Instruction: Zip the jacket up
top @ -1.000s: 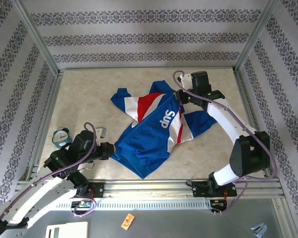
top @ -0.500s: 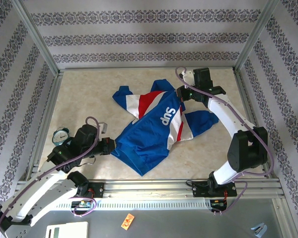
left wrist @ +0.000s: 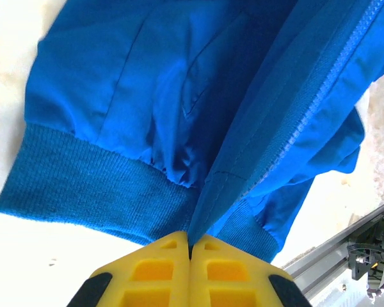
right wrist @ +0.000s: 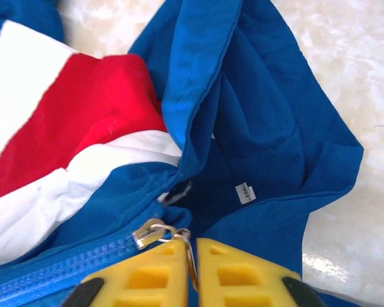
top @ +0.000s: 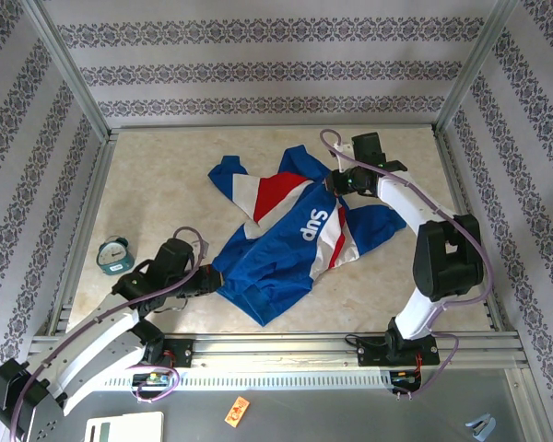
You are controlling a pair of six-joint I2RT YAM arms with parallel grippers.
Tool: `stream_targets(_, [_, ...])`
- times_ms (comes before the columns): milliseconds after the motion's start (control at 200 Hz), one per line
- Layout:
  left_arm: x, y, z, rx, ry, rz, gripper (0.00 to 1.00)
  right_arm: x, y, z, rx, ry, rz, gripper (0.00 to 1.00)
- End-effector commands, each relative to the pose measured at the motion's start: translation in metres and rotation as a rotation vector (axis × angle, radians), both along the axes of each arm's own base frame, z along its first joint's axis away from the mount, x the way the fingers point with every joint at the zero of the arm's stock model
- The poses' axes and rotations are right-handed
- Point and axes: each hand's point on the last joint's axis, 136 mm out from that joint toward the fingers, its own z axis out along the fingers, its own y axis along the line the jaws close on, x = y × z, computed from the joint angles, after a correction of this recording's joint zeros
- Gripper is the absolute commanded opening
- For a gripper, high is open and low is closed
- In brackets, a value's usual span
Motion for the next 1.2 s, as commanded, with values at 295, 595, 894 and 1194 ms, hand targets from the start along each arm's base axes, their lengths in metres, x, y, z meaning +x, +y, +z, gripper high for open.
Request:
stream_targets(295, [0.026, 0.028, 0.044, 0.143, -0.145, 0.065, 0.53, 0.008, -0.033, 0.053, -0.006, -0.175, -0.141, 0.51])
stream_targets(595, [0.077, 0.077, 0.122, 0.405, -0.394, 0.134, 0.75, -0.022, -0.074, 0.097, -0.071, -0.417, -0.308, 0.65])
stream_targets(894, [0.114, 0.126, 0.197, 0.593, -0.8, 0.333, 1.0, -0.049, -0.125, 0.099, -0.168, -0.513, -0.504, 0.96])
stream_targets(1194, [0.139, 0.128, 0.181, 0.698, -0.991, 0.274, 1.0, -0.064, -0.142, 0.077, -0.17, -0.688, -0.561, 0.98])
